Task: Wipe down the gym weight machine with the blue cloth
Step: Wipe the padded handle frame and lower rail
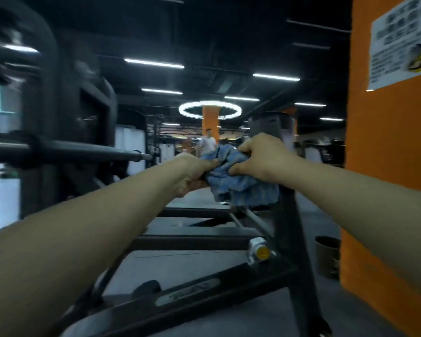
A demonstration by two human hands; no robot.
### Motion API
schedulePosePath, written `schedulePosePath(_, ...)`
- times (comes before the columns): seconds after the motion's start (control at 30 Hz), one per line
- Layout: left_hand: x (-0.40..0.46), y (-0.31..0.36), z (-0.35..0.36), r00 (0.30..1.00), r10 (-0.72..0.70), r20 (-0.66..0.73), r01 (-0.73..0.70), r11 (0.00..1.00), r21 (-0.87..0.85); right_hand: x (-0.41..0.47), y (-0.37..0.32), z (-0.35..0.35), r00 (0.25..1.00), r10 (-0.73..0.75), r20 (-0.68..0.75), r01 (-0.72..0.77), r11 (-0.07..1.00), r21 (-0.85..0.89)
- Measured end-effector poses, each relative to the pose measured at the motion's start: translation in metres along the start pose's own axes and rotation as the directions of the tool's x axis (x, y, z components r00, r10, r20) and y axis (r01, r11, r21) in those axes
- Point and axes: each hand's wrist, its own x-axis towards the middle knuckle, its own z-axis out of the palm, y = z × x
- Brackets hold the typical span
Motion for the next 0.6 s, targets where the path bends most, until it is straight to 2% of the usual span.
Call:
schedulePosePath(0.07,-0.03,0.012,-0.037,0.994,-0.023,-0.102,0.026,0.999,0.034,0.022,-0.029,0.029,0.999,-0.007,0.034,0.001,0.984,0.178)
schedulePosePath(0.2,-0.061,0.016,-0.125,0.954,0.008,-0.301,0.041,0.986,0.159,0.056,-0.097,0.08,0.991,-0.076,0.114,0.021,0.905,0.424)
schedulePosePath(0.27,-0.079,0.022,-0.158,0.918,0.055,-0.393,0.074,0.949,0.306,0.066,-0.129,0.095,0.985,-0.122,0.119,0.038,0.84,0.541)
schedulePosePath(0.37,-0.098,0.043,-0.195,0.856,0.173,-0.486,0.174,0.791,0.587,0.083,-0.167,0.114,0.979,-0.148,0.144,0.002,0.704,0.711)
schedulePosePath(0.47,-0.088,0.063,-0.218,0.827,0.284,-0.484,0.248,0.589,0.769,0.106,-0.195,0.131,0.981,-0.153,0.115,-0.013,0.55,0.835)
schedulePosePath(0.6,-0.036,0.083,-0.229,0.815,0.409,-0.41,0.306,0.296,0.905,0.152,-0.211,0.151,0.996,-0.081,-0.032,0.07,0.527,0.847)
